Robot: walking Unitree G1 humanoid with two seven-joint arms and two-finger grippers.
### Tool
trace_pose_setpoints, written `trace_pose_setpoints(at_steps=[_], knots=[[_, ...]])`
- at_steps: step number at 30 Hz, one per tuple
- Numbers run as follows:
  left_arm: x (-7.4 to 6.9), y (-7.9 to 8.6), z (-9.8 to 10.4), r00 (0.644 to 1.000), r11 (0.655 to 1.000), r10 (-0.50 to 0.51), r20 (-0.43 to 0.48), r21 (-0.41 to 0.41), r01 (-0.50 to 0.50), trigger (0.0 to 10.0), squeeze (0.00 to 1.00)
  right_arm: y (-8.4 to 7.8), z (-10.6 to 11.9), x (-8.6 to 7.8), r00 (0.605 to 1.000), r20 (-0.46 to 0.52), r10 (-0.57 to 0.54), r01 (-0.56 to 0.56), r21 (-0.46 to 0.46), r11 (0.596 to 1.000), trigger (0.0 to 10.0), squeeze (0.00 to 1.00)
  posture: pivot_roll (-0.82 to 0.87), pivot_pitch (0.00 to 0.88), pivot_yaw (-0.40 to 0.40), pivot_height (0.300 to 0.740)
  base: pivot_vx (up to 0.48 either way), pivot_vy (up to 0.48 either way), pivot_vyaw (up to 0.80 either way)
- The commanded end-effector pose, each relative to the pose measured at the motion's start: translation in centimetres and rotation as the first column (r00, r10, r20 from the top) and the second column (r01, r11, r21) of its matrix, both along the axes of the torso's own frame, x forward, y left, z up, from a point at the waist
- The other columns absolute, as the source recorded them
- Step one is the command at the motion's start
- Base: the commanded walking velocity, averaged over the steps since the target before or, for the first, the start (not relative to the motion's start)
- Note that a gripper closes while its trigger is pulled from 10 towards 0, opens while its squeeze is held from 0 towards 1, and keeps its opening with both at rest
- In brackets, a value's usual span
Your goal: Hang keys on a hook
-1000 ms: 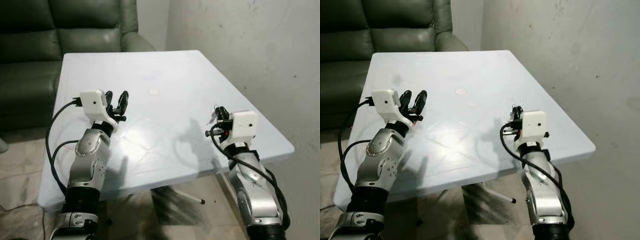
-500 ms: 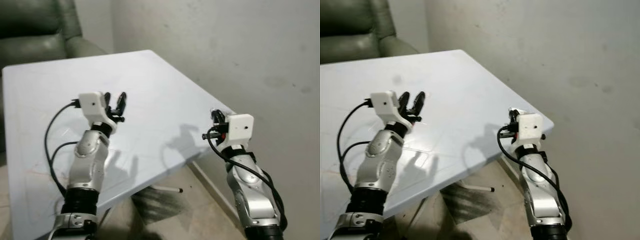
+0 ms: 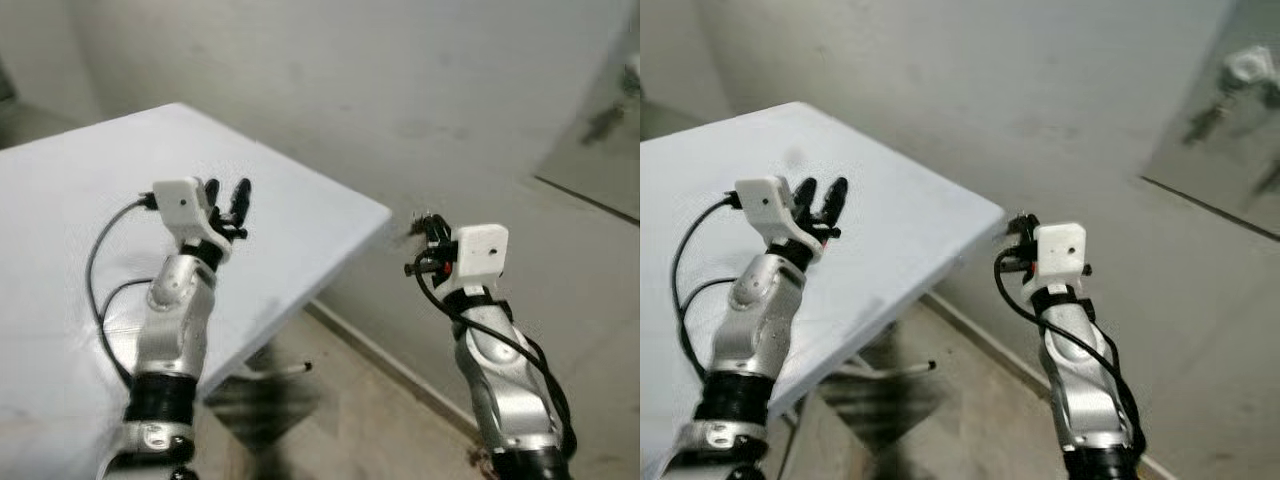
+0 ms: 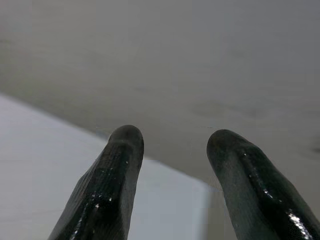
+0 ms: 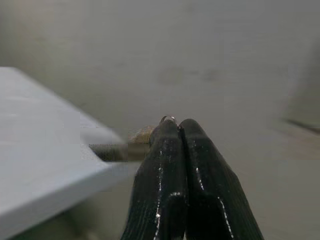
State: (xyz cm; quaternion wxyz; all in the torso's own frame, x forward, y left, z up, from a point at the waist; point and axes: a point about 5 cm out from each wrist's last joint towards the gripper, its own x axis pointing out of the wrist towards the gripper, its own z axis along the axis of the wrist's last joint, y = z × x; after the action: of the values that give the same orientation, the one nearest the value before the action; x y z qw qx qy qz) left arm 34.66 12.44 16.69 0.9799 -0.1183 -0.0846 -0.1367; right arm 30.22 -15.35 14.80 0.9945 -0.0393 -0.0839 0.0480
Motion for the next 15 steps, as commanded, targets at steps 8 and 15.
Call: trace_pose_setpoints(at_steps=[8,15], knots=[[-0.18,0.38,-0.17,1.0,0.999,0.014,-0.02,0.04,-0.013,10.0,0.0,0.22,0.41,0.03,1.0,0.015,-0.005,0.005,0.012,1.0,10.0,0.0,-0.15,0.0,-0.04,0.724,0.0,0.0,-0.78],[-0.57,0.29,0.17,1.0,0.999,0.001,0.016,0.049,-0.002,10.0,0.0,0.34,0.47,0.15,1.0,0.013,-0.003,0.003,0.013,1.0,10.0,0.0,-0.15,0.0,-0.043,0.724,0.0,0.0,-0.78]])
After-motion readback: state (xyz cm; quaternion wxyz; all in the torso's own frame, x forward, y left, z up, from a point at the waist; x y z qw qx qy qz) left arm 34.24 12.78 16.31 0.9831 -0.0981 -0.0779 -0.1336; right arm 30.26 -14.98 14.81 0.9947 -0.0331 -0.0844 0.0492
